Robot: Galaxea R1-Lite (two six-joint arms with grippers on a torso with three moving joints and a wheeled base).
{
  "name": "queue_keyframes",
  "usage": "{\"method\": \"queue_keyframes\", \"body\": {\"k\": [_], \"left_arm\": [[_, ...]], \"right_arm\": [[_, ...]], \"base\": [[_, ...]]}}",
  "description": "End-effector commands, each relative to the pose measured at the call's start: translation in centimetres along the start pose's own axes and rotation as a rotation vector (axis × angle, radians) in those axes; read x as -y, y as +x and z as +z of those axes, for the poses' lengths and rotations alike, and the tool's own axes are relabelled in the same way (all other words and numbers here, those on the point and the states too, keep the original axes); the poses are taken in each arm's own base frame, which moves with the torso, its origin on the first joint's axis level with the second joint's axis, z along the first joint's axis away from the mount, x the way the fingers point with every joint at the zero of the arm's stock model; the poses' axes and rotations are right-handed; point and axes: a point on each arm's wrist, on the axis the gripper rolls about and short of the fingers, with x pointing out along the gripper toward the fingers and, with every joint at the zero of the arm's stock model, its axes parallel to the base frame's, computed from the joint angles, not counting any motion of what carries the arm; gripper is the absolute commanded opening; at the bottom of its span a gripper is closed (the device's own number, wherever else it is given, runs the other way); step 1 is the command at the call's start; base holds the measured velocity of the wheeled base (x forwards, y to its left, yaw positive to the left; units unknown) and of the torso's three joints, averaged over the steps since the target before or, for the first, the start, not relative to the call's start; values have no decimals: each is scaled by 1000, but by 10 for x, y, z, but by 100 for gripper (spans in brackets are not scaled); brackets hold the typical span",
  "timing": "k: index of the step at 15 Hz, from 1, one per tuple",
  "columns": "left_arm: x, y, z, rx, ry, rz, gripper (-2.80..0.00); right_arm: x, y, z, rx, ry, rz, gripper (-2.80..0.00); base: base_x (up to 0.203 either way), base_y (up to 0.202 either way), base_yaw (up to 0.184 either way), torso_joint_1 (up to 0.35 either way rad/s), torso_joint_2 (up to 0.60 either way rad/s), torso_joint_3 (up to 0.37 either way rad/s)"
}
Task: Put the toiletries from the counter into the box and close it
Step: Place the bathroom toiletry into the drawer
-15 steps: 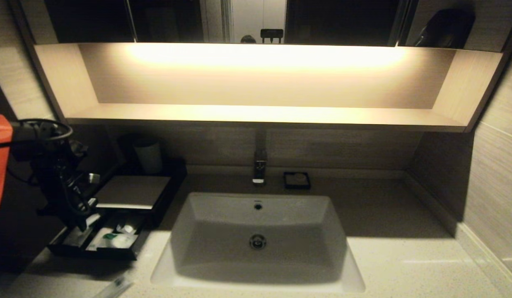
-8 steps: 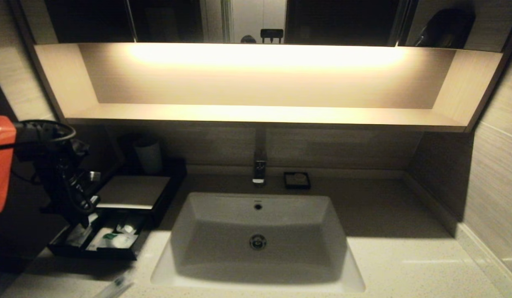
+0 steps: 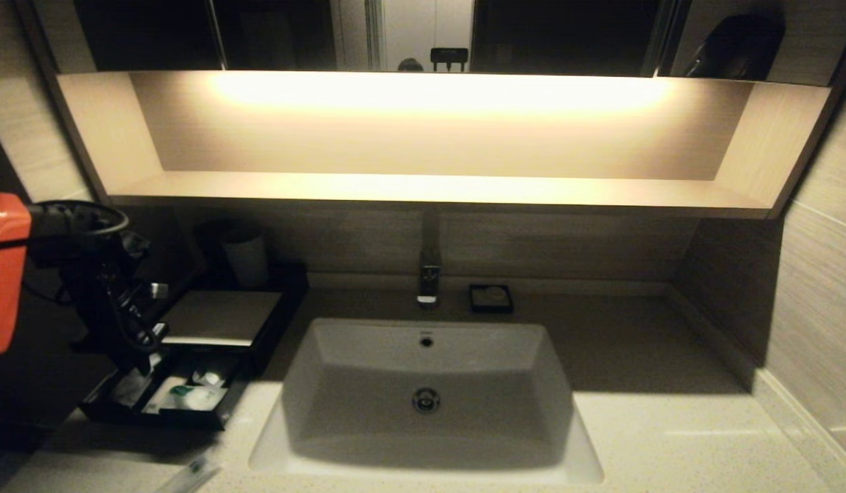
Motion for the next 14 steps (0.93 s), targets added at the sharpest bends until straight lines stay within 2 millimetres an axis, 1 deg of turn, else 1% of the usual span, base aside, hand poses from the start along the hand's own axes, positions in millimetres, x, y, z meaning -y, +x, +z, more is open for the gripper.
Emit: {"method": "queue_keyframes", "body": {"k": [1, 2, 3, 8, 10, 14], "left_arm": [[0, 0, -1, -6, -5, -1, -280], [0, 0, -1, -4, -5, -1, -280], [1, -1, -1, -3, -3, -1, 0], [1, -6, -3, -1, -33, 0, 0], [1, -12, -4, 8, -47, 1, 0], [2, -35, -17, 24, -85, -43, 0]], "right_arm": [[0, 0, 0, 0, 0, 0, -280], [0, 0, 0, 0, 0, 1, -280], [0, 0, 0, 0, 0, 0, -280], [0, 0, 0, 0, 0, 0, -280], [0, 0, 0, 0, 0, 0, -280], [0, 0, 0, 0, 0, 0, -280]], "base": [[0, 0, 0, 0, 0, 0], [0, 0, 0, 0, 0, 0], [0, 0, 0, 0, 0, 0], [0, 0, 0, 0, 0, 0], [0, 0, 0, 0, 0, 0], [0, 0, 0, 0, 0, 0]]}}
